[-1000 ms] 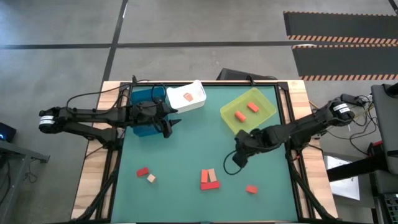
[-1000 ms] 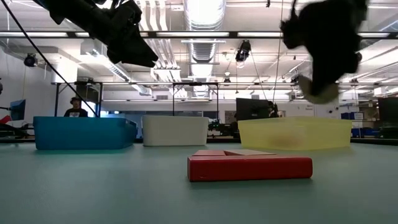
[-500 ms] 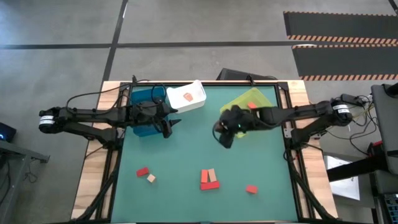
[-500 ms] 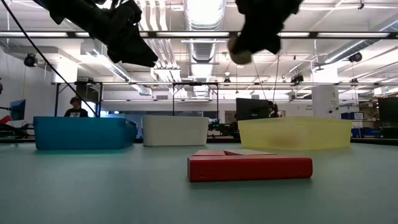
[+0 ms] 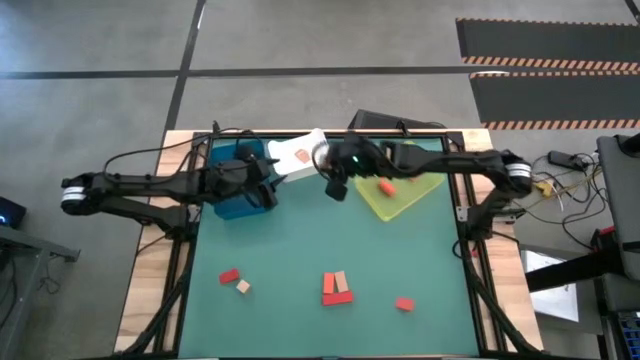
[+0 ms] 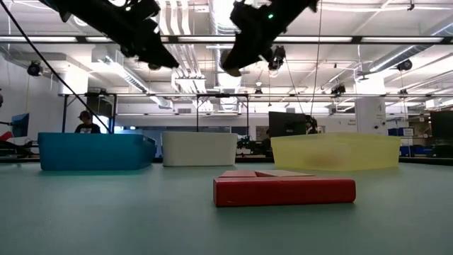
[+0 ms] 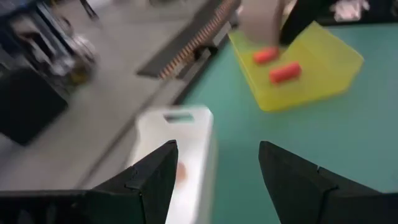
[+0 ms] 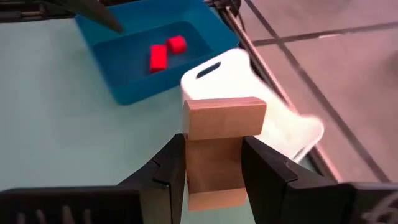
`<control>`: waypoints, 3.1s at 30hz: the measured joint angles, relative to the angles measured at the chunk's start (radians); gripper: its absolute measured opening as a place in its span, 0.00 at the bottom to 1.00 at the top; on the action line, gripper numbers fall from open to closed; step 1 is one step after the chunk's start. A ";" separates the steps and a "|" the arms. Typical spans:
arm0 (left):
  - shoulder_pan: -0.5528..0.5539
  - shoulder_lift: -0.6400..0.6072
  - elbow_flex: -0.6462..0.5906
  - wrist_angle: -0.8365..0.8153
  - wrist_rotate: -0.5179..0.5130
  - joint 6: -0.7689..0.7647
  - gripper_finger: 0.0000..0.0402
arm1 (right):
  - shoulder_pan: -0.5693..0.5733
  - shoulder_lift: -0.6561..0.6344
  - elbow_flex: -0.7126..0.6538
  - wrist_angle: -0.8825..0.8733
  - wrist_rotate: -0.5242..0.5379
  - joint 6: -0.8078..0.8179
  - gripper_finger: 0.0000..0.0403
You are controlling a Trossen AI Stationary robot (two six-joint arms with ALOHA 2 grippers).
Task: Sort & place blocks by color
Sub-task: Put the brown block into the white bin, then put the red block into the blue bin
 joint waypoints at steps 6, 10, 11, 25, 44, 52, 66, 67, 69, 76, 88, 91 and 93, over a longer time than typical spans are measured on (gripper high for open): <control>0.021 -0.037 0.001 0.080 -0.052 0.185 0.52 | -0.118 0.173 0.191 -0.009 -0.135 -0.143 0.28; 0.058 -0.069 0.001 0.097 -0.076 0.250 0.52 | -0.205 0.289 0.338 -0.033 -0.240 -0.200 0.28; 0.069 -0.077 0.001 0.096 -0.079 0.252 0.52 | -0.223 0.317 0.374 -0.042 -0.267 -0.205 0.28; 0.165 -0.102 -0.007 0.094 -0.088 0.255 0.52 | -0.369 0.658 0.804 -0.277 -0.460 -0.198 0.28; 0.291 -0.100 -0.012 0.095 -0.088 0.256 0.52 | -0.370 0.776 0.839 -0.304 -0.465 -0.153 0.37; 0.291 -0.100 -0.013 0.094 -0.087 0.216 0.52 | -0.357 0.776 0.838 -0.304 -0.467 -0.132 0.50; 0.238 -0.100 -0.085 0.039 0.071 -0.130 0.52 | -0.284 0.673 0.835 -0.499 -0.468 -0.158 0.48; 0.230 -0.100 -0.093 0.039 0.098 -0.159 0.52 | -0.271 0.662 0.830 -0.512 -0.468 -0.163 0.48; 0.207 -0.100 -0.109 0.041 0.141 -0.215 0.52 | -0.243 0.640 0.814 -0.529 -0.468 -0.173 0.47; 0.099 -0.100 -0.133 -0.071 0.164 -0.366 0.52 | -0.129 0.559 0.712 -0.544 -0.465 -0.173 0.46; -0.099 -0.100 -0.094 -0.458 0.343 -0.647 0.52 | 0.053 0.213 0.226 -0.256 -0.458 -0.108 0.45; -0.171 -0.091 -0.084 -0.471 0.443 -0.676 0.52 | 0.082 0.126 0.104 -0.145 -0.457 -0.106 0.45; -0.225 -0.078 -0.071 -0.507 0.488 -0.700 0.52 | 0.098 0.084 0.034 -0.066 -0.456 -0.100 0.45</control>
